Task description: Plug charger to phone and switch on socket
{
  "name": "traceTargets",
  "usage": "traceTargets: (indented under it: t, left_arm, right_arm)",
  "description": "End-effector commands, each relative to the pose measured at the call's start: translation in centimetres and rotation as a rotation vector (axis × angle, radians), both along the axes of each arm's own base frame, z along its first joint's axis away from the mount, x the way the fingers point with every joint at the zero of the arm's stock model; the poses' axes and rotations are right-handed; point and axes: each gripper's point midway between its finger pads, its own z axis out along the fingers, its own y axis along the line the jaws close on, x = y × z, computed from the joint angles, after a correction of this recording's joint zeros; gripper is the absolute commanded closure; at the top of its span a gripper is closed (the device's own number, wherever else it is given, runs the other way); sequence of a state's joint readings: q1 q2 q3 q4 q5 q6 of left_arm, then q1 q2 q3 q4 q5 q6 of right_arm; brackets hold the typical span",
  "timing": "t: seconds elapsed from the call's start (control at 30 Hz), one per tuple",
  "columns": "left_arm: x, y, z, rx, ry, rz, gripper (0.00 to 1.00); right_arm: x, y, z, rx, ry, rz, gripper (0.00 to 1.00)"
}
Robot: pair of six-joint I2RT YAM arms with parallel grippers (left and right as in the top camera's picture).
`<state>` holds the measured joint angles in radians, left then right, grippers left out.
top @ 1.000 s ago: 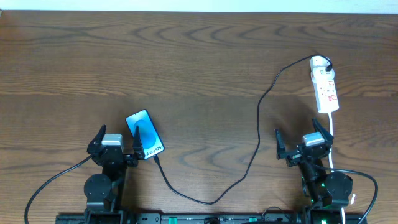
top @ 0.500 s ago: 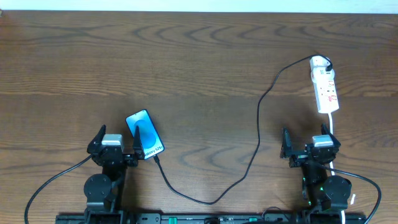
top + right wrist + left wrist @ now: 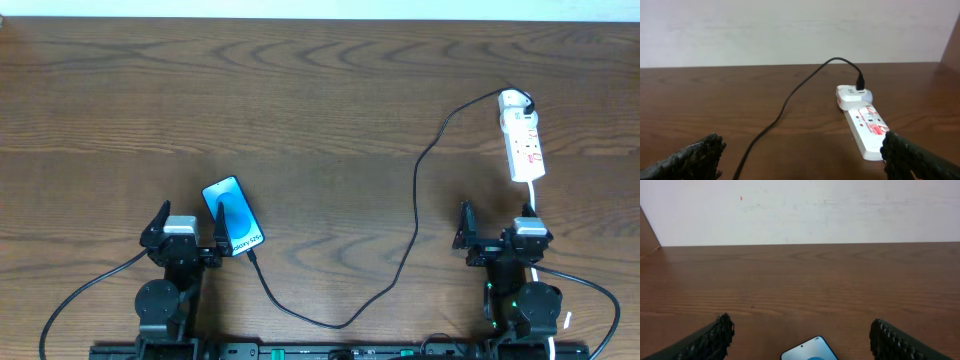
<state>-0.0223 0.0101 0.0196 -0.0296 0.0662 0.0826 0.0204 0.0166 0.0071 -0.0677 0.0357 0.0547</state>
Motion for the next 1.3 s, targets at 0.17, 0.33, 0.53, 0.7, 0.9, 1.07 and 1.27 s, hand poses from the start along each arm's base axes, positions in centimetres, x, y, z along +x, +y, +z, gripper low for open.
traceTargets:
  t: [0.17,0.33,0.53,0.7,0.9,1.07,1.27]
  left_arm:
    - [-0.10,-0.24,-1.52,-0.003,0.046,-0.015,0.11]
    - [-0.10,-0.24,-1.52,-0.003,0.046,-0.015,0.11]
    - [-0.10,-0.24,-1.52,-0.003,0.046,-0.015,0.11]
    - [-0.10,-0.24,-1.52,-0.003,0.046,-0.015,0.11]
    - [-0.10,-0.24,-1.52,-0.003,0.046,-0.015,0.11]
    - [-0.10,-0.24,-1.52,-0.003,0.046,-0.015,0.12]
    - [-0.10,-0.24,-1.52,-0.003,0.046,-0.015,0.11]
  right_arm:
    - [-0.07,-0.59,0.16,0.045,-0.010,-0.041,0.01]
    - [-0.07,-0.57,0.16,0.046,-0.011,-0.040,0.01]
    - [-0.07,-0.56,0.14,0.046,-0.010,-0.040,0.01]
    - [-0.06,-0.07,0.14,0.046,-0.009,-0.018,0.01]
    - [-0.06,0.31,0.15,0.046,-0.009,-0.003,0.01]
    - [-0.06,0.31,0.16,0.046,-0.010,-0.003,0.01]
    - [-0.06,0.31,0.16,0.046,-0.010,-0.003,0.01]
